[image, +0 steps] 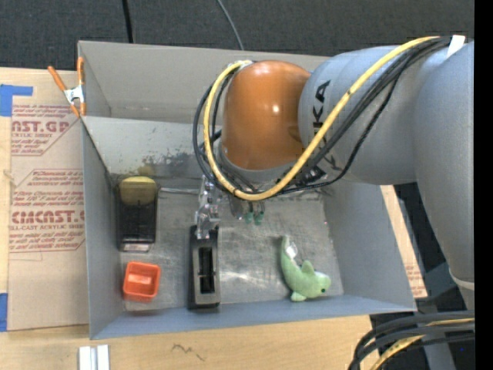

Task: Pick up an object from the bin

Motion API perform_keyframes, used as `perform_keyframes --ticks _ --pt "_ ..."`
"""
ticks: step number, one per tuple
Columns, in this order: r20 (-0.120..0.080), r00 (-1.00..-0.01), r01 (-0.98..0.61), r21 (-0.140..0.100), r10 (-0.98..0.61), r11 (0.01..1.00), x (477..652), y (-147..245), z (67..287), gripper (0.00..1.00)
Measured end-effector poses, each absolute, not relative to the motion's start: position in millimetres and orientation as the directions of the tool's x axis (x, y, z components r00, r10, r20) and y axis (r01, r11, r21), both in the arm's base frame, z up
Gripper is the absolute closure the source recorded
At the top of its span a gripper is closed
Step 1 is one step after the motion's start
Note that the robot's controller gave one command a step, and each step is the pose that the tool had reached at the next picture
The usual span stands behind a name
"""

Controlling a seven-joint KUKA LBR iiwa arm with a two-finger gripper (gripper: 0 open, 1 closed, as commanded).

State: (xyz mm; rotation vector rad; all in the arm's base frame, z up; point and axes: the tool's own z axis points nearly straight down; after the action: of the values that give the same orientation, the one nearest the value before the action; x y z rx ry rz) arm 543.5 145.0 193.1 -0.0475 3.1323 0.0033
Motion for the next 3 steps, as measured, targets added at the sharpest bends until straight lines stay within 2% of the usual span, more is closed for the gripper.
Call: perform_keyframes --ticks 1,2,3 --pt "-0.009 -1.0 -0.03 0.002 -0.03 1.0 543.5 145.0 193.1 1.0" --pt "-0.013 -0.98 -0.201 0.002 -0.201 0.98 539.6 135.2 202.6 1.0" --pt "-0.087 -0.872 -0.481 -0.023 -0.481 0.876 537.4 106.7 191.4 1.0"
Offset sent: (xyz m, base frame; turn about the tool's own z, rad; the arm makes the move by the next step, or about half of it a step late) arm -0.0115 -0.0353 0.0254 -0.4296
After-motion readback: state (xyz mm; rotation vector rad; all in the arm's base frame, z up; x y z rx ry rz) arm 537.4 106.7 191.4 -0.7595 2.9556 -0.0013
